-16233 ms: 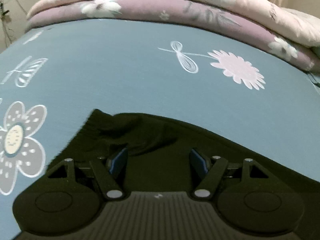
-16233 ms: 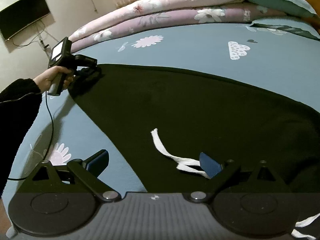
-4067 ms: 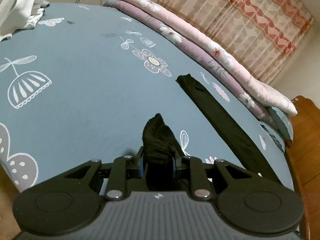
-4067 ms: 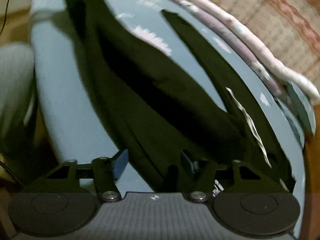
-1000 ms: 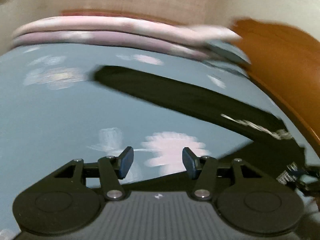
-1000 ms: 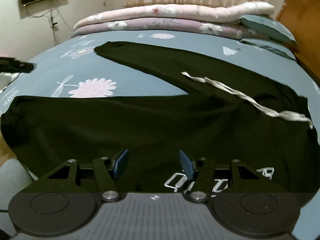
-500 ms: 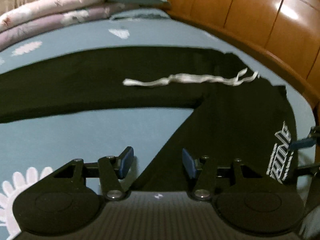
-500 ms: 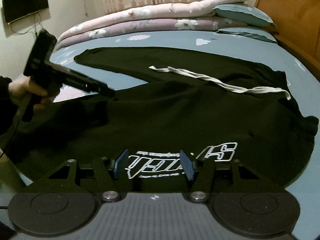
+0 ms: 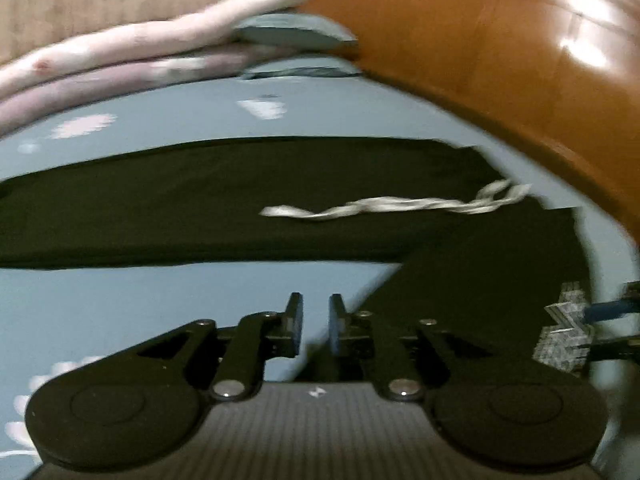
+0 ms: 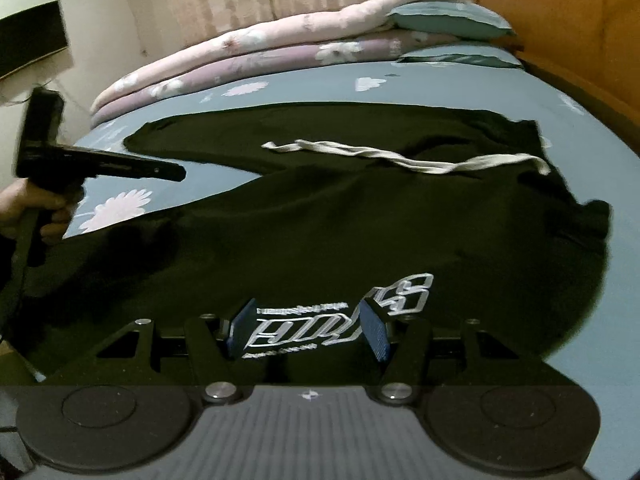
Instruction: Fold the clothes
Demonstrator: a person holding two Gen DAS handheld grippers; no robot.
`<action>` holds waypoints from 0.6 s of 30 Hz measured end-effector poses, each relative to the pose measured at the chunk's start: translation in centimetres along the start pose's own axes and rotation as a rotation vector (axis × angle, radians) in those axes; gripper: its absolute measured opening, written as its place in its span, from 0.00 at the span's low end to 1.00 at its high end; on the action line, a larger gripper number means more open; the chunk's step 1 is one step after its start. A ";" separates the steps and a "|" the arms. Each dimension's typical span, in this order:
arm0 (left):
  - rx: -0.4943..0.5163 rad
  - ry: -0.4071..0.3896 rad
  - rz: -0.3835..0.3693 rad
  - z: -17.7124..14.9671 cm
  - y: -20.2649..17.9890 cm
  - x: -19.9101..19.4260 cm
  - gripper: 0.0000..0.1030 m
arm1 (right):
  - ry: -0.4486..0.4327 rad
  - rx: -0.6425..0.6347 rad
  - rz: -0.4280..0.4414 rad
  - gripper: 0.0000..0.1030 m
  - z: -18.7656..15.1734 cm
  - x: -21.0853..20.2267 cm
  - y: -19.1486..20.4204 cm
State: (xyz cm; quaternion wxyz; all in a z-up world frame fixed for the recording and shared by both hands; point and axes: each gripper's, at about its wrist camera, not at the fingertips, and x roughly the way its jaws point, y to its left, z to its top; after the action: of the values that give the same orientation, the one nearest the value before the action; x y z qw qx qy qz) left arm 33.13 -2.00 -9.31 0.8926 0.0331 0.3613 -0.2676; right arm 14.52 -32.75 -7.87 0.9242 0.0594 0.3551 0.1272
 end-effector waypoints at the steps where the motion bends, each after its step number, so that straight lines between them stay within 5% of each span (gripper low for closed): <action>1: -0.010 0.009 -0.021 0.0 -0.3 0.6 0.17 | -0.005 0.014 -0.013 0.60 -0.1 -0.4 -0.2; 8: -0.076 0.072 -0.170 0.3 -2.7 5.2 0.18 | -0.045 0.185 -0.128 0.65 -1.2 -3.1 -3.5; 9: -0.087 0.056 -0.143 0.3 -2.4 5.5 0.11 | -0.049 0.219 -0.148 0.67 -1.4 -3.3 -4.3; 12: -0.149 0.036 -0.119 0.7 -1.5 4.7 0.12 | -0.061 0.357 -0.174 0.67 -1.7 -3.4 -7.3; 15: -0.106 -0.001 -0.096 0.8 -2.1 3.0 0.26 | -0.080 0.539 -0.176 0.67 -2.2 -2.7 -11.1; 18: -0.118 -0.001 -0.135 0.5 -2.1 2.2 0.27 | -0.132 0.702 -0.089 0.67 -2.8 -1.6 -14.3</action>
State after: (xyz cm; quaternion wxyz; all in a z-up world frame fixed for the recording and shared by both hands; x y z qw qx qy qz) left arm 33.70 -4.97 -10.10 0.8732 -0.0441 0.3774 -0.3052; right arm 14.30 -46.92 -11.77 0.8732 0.3656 0.3188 -0.0469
